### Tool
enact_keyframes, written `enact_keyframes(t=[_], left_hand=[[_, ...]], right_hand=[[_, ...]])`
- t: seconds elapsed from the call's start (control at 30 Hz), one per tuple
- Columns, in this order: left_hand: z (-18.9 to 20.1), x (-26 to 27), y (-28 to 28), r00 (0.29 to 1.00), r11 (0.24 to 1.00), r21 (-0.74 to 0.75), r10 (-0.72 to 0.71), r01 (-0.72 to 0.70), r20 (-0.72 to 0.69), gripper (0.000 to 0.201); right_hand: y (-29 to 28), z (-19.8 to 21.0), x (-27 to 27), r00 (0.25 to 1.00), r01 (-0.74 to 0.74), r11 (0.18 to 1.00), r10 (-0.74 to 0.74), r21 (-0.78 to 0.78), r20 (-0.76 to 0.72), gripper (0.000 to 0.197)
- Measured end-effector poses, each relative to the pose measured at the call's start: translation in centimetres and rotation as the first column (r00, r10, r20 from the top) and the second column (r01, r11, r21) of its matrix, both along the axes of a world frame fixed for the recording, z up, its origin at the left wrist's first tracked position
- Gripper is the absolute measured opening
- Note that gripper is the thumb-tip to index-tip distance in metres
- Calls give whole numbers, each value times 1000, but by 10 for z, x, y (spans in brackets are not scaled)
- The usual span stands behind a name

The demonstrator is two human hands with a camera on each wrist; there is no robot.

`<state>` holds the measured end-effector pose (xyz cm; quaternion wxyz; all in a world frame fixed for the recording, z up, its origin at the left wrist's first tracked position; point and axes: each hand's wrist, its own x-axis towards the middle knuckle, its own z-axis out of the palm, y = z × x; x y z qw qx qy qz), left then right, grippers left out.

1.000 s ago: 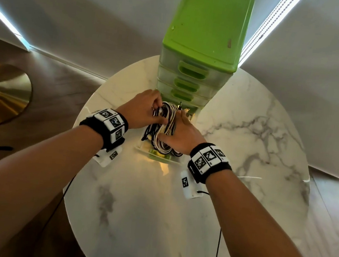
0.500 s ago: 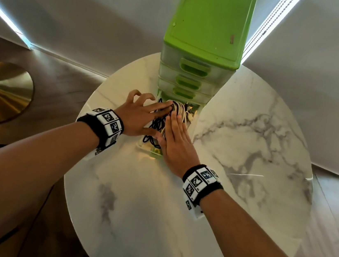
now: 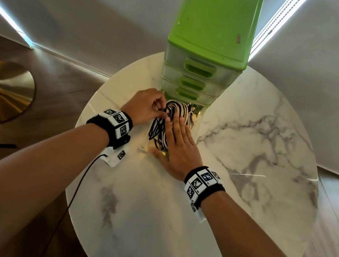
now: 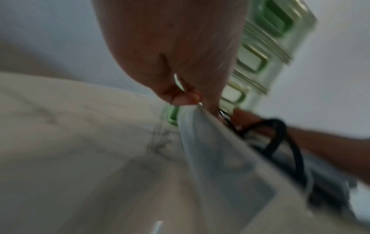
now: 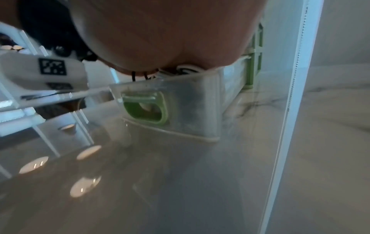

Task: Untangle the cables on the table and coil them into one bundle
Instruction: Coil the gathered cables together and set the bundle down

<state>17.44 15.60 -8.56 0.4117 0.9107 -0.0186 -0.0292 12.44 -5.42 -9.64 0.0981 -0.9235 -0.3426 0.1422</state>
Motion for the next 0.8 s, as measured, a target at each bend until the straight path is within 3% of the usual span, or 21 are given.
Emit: enact_keyframes(t=[0.1, 0.23, 0.3, 0.4, 0.47, 0.53, 0.63, 0.8], left_hand=[[-3, -3, -1, 985, 988, 76, -139, 132, 97, 16], [0, -3, 18, 977, 976, 71, -207, 204, 45, 27], [1, -1, 17, 991, 991, 9, -132, 131, 17, 45], [4, 9, 7, 994, 994, -66, 85, -90, -73, 90], [4, 17, 6, 983, 986, -114, 99, -118, -158, 125], [4, 24, 10, 982, 989, -142, 14, -42, -189, 142], [7, 28, 13, 981, 989, -138, -70, 45, -181, 133], [14, 40, 18, 975, 994, -105, -32, 9, -219, 114]], right_hand=[[-5, -4, 1, 994, -86, 994, 90, -73, 55, 122], [-1, -11, 3, 989, -61, 992, 75, -115, 125, 116], [2, -11, 2, 987, -48, 991, 66, -126, 144, 113], [0, -11, 1, 983, -70, 991, 88, -117, 161, 113], [-5, -10, 2, 976, -117, 989, 131, -90, 175, 107], [-7, -9, 3, 964, -170, 982, 184, -84, 190, 97], [-5, -9, 2, 966, -177, 977, 195, -118, 170, 93], [1, -1, 15, 970, -155, 976, 180, -156, 165, 94]])
